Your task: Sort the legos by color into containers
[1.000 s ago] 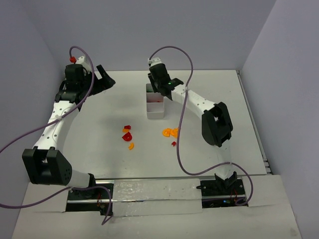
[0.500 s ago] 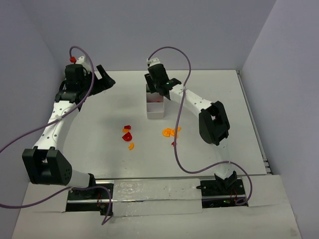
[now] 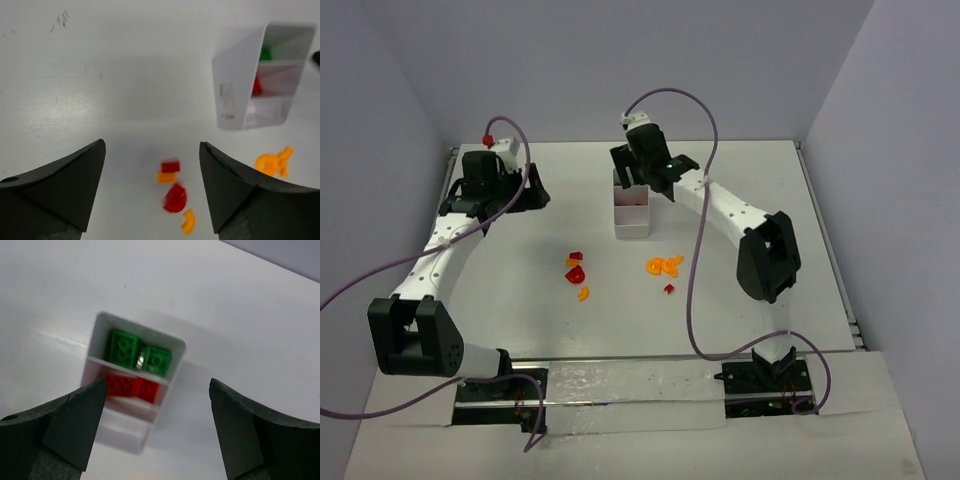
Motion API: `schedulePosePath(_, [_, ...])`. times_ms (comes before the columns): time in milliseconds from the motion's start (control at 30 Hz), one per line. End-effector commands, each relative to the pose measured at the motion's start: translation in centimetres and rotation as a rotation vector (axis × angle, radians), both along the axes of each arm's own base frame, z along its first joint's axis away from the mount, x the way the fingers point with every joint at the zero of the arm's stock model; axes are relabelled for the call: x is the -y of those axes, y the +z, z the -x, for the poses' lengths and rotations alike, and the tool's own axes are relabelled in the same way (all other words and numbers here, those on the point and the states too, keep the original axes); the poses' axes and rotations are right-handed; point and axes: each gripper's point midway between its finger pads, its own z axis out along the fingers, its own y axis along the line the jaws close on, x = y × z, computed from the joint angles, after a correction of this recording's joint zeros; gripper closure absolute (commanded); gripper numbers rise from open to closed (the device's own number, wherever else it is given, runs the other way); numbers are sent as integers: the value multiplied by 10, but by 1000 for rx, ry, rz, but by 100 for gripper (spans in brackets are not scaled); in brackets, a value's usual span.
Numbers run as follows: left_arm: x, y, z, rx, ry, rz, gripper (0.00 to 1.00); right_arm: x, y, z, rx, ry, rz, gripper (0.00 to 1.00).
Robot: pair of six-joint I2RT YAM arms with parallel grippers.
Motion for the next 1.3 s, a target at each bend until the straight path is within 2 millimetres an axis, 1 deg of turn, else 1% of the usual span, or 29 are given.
schedulePosePath(0, [24,-56,57,-137,-357,-157,17,32,70,34,67,-4,-83,1])
schedulePosePath(33, [27,-67,69,-159,-431,-180,17,39,66,38,48,-9,-82,0])
schedulePosePath(67, [29,-74,76,-169,-470,-204,17,44,66,41,38,-12,-88,0])
schedulePosePath(133, [34,-82,80,-171,-506,-220,20,57,65,48,19,-21,-99,0])
schedulePosePath(200, [44,-84,75,-150,-545,-201,24,71,63,56,0,-27,-109,0])
schedulePosePath(267, [53,-83,69,-108,-609,-190,30,81,62,62,-10,-28,-112,0])
schedulePosePath(300, [59,-83,66,-80,-654,-182,31,87,61,64,-16,-31,-114,0])
schedulePosePath(367, [73,-83,61,-16,-745,-186,31,104,59,65,-29,-52,-118,0])
schedulePosePath(433, [83,-87,60,26,-856,-202,29,114,55,67,-51,-64,-118,0])
schedulePosePath(500, [90,-95,61,40,-959,-224,29,128,50,67,-72,-87,-120,0])
schedulePosePath(600, [92,-108,62,8,-1054,-232,30,142,46,66,-85,-113,-125,0])
schedulePosePath(633, [94,-107,63,9,-1059,-227,30,144,46,66,-86,-118,-125,0])
schedulePosePath(700, [95,-116,58,-5,-1084,-236,31,148,44,66,-90,-126,-129,0])
schedulePosePath(767, [97,-118,54,-1,-1092,-248,32,150,43,66,-94,-129,-131,0])
schedulePosePath(833, [97,-126,52,-15,-1098,-265,35,150,43,65,-95,-128,-134,0])
schedulePosePath(900, [97,-135,53,-39,-1112,-284,38,149,44,65,-96,-123,-135,0])
schedulePosePath(1033, [96,-149,59,-61,-1132,-320,40,150,43,63,-103,-124,-136,0])
schedulePosePath(1167, [100,-156,58,-60,-1134,-341,43,149,38,62,-117,-122,-142,0])
schedulePosePath(1267, [98,-163,57,-76,-1125,-351,47,148,37,61,-121,-120,-144,0])
